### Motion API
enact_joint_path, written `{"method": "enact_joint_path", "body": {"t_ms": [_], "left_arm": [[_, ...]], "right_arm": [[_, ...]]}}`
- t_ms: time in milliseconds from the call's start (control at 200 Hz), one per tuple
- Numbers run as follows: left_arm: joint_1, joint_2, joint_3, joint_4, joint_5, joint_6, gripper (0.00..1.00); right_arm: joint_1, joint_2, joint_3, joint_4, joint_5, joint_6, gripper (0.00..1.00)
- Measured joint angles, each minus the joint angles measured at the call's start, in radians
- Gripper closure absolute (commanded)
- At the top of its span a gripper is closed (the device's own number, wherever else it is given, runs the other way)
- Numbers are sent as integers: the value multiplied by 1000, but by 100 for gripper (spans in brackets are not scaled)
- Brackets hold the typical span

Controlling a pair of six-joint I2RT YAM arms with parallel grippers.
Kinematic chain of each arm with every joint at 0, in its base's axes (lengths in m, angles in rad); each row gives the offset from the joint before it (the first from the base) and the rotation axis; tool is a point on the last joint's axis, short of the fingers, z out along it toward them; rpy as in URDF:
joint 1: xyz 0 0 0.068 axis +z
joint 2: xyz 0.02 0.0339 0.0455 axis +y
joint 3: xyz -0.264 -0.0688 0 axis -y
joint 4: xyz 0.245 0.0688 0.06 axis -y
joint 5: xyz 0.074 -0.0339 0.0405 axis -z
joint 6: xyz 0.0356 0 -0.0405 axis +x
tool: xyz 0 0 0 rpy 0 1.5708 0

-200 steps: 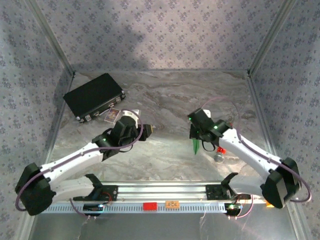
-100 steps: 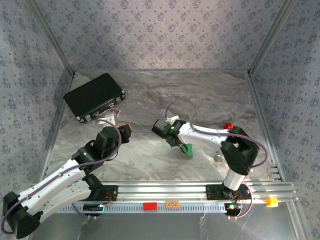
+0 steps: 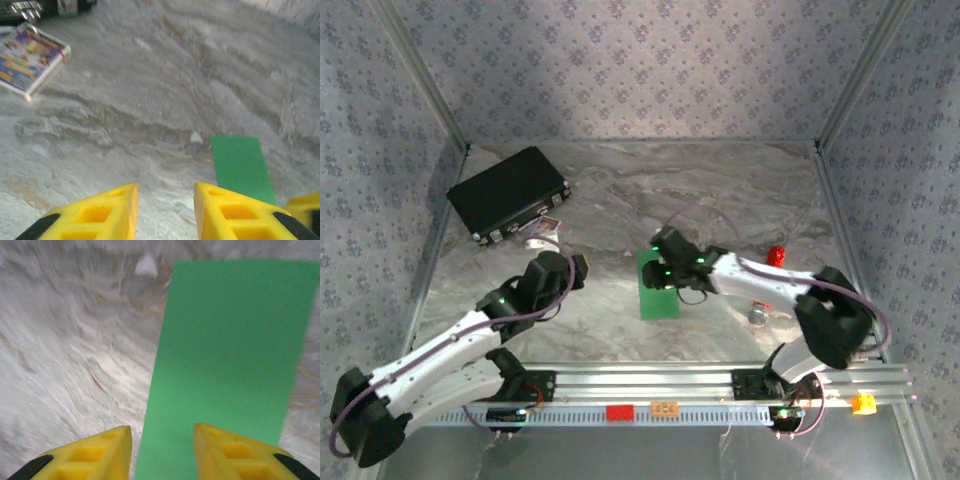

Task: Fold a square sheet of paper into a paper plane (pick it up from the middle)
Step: Turn over the paper at the center of the table.

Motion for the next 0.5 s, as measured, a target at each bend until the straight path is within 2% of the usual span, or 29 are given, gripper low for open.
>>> {"method": "enact_joint_path", "body": {"t_ms": [125,245,340,500], "left_arm": [[0,150,23,29,114,10,69],[1,309,87,70,253,16,70],[1,443,150,103,369,16,70],[1,614,222,142,529,15,69]], "right_arm": [[-145,-124,-193,158,-134,54,73],[-231,-142,-307,247,-240,101,84],[-255,-134,-340,283,-304,125,91],[-258,-68,-338,356,-384,144,96]]}}
